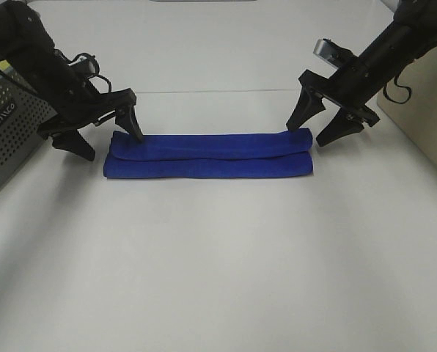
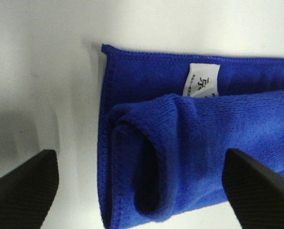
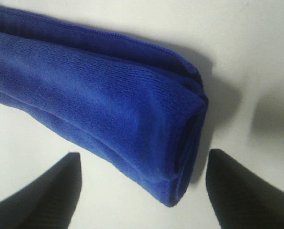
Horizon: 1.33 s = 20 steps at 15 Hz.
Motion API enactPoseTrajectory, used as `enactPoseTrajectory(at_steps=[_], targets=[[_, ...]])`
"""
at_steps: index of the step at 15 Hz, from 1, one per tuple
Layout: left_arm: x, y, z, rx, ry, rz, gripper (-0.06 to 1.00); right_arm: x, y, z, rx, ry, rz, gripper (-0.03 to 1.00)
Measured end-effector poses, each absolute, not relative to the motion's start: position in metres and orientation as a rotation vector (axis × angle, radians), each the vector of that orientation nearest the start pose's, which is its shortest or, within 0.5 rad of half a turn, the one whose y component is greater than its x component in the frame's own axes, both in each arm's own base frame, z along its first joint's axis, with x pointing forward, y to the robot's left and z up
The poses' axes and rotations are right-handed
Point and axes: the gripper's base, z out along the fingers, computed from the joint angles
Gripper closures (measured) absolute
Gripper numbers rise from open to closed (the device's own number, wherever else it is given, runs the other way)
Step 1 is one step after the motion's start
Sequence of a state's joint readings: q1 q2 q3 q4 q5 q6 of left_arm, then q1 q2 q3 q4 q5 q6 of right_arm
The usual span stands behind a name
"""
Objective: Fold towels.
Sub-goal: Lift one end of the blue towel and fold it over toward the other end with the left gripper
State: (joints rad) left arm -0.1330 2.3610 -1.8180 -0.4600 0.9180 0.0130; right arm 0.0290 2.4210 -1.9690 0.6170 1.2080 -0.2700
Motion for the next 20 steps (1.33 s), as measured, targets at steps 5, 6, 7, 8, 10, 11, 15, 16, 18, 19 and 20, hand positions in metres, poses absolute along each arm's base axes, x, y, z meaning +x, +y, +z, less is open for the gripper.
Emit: enactPoseTrajectory(at_steps=[5, 6, 7, 8, 10, 11, 15, 16, 18, 19, 20], targets=[[0.482, -0.111, 0.107, -0.138, 2.831, -0.659, 0.22, 0.483, 0.061, 0.133, -0.13, 2.967, 0.82, 0.26], [0.482, -0.114, 0.106, -0.137, 2.824, -0.658, 0.31, 0.483, 0.061, 0.133, -0.131, 2.967, 0.819, 0.26], [0.482, -0.115, 0.106, -0.141, 2.824, -0.661, 0.46, 0.483, 0.061, 0.133, -0.131, 2.967, 0.819, 0.26], [0.482, -0.115, 0.106, -0.141, 2.824, -0.661, 0.46, 0.483, 0.061, 0.133, -0.131, 2.967, 0.819, 0.26], [0.482, -0.114, 0.105, -0.135, 2.828, -0.651, 0.81, 0.483, 0.061, 0.133, -0.131, 2.967, 0.819, 0.26], [0.482, -0.114, 0.104, -0.13, 2.83, -0.644, 0.87, 0.483, 0.061, 0.133, -0.131, 2.967, 0.819, 0.26], [0.477, -0.106, 0.133, -0.09, 2.865, -0.584, 0.87, 0.483, 0.061, 0.133, -0.131, 2.968, 0.817, 0.26], [0.478, -0.103, 0.153, -0.062, 2.863, -0.533, 0.87, 0.483, 0.061, 0.133, -0.131, 2.968, 0.817, 0.26], [0.477, -0.096, 0.196, -0.01, 2.874, -0.419, 0.87, 0.483, 0.061, 0.133, -0.131, 2.968, 0.817, 0.26], [0.477, -0.094, 0.213, -0.016, 2.891, -0.394, 0.87, 0.483, 0.061, 0.133, -0.129, 2.967, 0.82, 0.26], [0.479, -0.094, 0.229, -0.037, 2.868, -0.394, 0.87, 0.483, 0.061, 0.134, -0.127, 2.966, 0.823, 0.26]])
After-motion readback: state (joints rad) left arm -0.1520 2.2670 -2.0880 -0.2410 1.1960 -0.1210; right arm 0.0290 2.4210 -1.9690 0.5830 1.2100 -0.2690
